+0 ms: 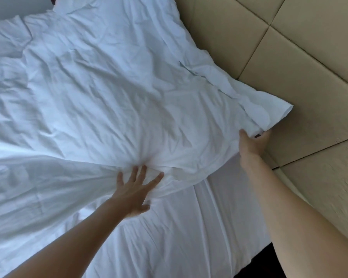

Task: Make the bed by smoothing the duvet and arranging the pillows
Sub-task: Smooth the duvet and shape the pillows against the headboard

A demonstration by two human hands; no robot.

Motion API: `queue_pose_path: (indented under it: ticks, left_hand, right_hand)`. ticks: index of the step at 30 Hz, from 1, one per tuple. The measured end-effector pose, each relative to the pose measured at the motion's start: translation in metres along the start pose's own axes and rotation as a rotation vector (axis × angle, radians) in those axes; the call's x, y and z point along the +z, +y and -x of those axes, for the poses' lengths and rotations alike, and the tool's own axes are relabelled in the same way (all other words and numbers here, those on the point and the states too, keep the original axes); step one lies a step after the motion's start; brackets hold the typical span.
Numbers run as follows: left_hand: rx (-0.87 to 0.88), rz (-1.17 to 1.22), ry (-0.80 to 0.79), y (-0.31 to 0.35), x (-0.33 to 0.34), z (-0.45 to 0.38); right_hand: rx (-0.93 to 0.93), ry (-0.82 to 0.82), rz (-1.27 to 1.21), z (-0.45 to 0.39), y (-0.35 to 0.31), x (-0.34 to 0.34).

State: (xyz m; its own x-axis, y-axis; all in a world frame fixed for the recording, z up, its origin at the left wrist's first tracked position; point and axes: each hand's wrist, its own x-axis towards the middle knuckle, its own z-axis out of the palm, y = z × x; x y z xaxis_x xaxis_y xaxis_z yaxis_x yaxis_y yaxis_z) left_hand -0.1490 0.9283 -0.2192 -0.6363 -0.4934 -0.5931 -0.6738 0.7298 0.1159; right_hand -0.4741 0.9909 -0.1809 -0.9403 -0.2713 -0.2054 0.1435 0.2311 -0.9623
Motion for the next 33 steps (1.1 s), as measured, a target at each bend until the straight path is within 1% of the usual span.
queue_pose_path:
  ticks: [1,3,4,5,6,8,9,10,11,14,15,16,17,19,20,21,22,23,24,26,27,28,29,30,31,32,33]
  left_hand:
    - [-0.001,-0.001,0.005,0.001,-0.001,0.000]
    - [-0.008,0.003,-0.017,0.004,-0.005,-0.002]
    - [-0.017,0.008,-0.033,0.004,-0.007,-0.003]
    - [-0.028,0.013,-0.049,0.005,-0.008,-0.006]
    - [-0.039,0.019,-0.070,0.006,-0.010,-0.008]
    - [-0.047,0.035,-0.106,0.006,-0.012,-0.011]
    - [-0.047,0.038,-0.122,0.006,-0.013,-0.012]
    - [-0.048,0.042,-0.137,0.007,-0.013,-0.014]
    - [-0.052,0.047,-0.150,0.006,-0.013,-0.015]
    - [-0.054,0.069,-0.197,0.005,-0.020,-0.020]
    - [-0.053,0.087,-0.213,0.004,-0.024,-0.022]
    - [-0.055,0.106,-0.239,0.004,-0.028,-0.025]
    - [-0.061,0.123,-0.277,0.003,-0.031,-0.027]
    - [-0.072,0.130,-0.344,0.003,-0.036,-0.031]
    - [-0.080,0.124,-0.364,0.003,-0.037,-0.032]
    - [-0.083,0.116,-0.382,0.004,-0.038,-0.033]
    - [-0.080,0.108,-0.401,0.004,-0.038,-0.034]
    - [-0.072,0.105,-0.413,0.003,-0.038,-0.036]
    - [-0.061,0.104,-0.417,0.003,-0.036,-0.039]
    - [-0.048,0.089,-0.429,-0.001,-0.022,-0.054]
    - [-0.043,0.074,-0.425,-0.001,-0.024,-0.057]
    - [-0.032,0.055,-0.413,0.001,-0.031,-0.056]
    - [-0.021,0.052,-0.407,0.004,-0.039,-0.053]
    - [-0.012,0.059,-0.403,0.008,-0.046,-0.051]
    - [-0.013,0.073,-0.387,0.010,-0.052,-0.050]
    - [-0.015,0.090,-0.371,0.010,-0.056,-0.050]
    - [-0.028,0.106,-0.370,0.011,-0.058,-0.050]
  right_hand:
    - [-0.086,-0.005,0.046,-0.001,-0.001,0.000]
    - [-0.207,-0.075,0.207,0.001,-0.004,0.001]
    - [-0.249,-0.104,0.250,0.003,-0.005,0.003]
    - [-0.272,-0.095,0.249,0.006,-0.007,0.004]
    - [-0.299,-0.045,0.231,0.008,-0.008,0.005]
    - [-0.356,0.115,0.253,0.009,-0.014,0.007]
    - [-0.380,0.162,0.316,0.006,-0.018,0.005]
    - [-0.406,0.174,0.381,0.001,-0.021,0.004]
    - [-0.417,0.162,0.467,-0.004,-0.029,0.004]
    - [-0.288,0.114,0.676,-0.016,-0.041,-0.002]
    - [-0.291,0.118,0.710,-0.013,-0.045,-0.005]
    - [-0.359,0.153,0.733,-0.009,-0.046,-0.007]
    - [-0.466,0.199,0.780,-0.001,-0.047,-0.006]
    - [-0.758,0.297,0.822,0.017,-0.047,-0.004]
    - [-0.879,0.355,0.795,0.026,-0.048,-0.003]
    - [-0.973,0.405,0.782,0.033,-0.049,-0.003]
    - [-1.025,0.418,0.795,0.036,-0.047,-0.004]
    - [-1.018,0.363,0.854,0.036,-0.046,-0.004]
    - [-0.956,0.224,0.960,0.033,-0.043,-0.005]
    - [-0.713,-0.178,1.229,0.029,-0.033,-0.008]
    - [-0.565,-0.358,1.311,0.028,-0.029,-0.010]
    - [-0.445,-0.456,1.331,0.027,-0.028,-0.012]
    - [-0.393,-0.449,1.296,0.026,-0.028,-0.013]
    - [-0.405,-0.378,1.240,0.025,-0.030,-0.013]
    - [-0.450,-0.289,1.190,0.023,-0.034,-0.010]
    - [-0.496,-0.235,1.186,0.020,-0.039,-0.006]
    - [-0.539,-0.225,1.208,0.016,-0.042,-0.002]
